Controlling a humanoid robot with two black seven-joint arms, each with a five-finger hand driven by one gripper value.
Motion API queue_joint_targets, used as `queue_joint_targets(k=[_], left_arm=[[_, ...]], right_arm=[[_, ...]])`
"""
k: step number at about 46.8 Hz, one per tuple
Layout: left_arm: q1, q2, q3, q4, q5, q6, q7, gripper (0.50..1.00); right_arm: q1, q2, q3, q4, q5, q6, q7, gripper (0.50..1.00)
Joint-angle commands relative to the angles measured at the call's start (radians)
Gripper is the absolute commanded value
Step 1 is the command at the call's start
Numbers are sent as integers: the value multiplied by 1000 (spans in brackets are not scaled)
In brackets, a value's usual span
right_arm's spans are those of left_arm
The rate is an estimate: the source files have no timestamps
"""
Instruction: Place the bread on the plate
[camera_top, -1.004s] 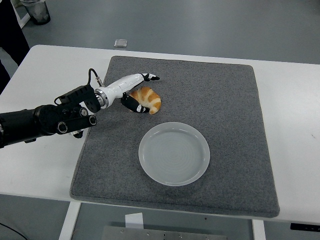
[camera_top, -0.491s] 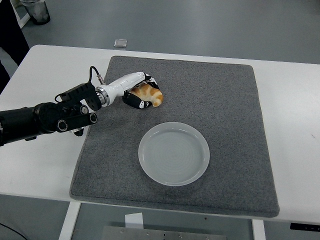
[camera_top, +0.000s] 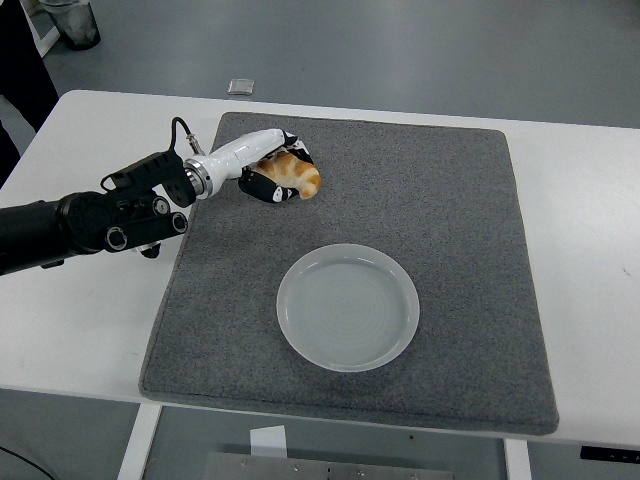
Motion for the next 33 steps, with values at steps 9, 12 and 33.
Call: queue_joint_targets(k=[9,12,33], left_arm=[[-174,149,11,-68,5,-98,3,500],[-229,182,11,-71,5,-157,3,500],[-568,196,28,-105,18,-309,14,500]], right_arm=[[0,0,2,0,0,0,0,952],[0,0,2,0,0,0,0,952],[0,0,2,0,0,0,0,952]])
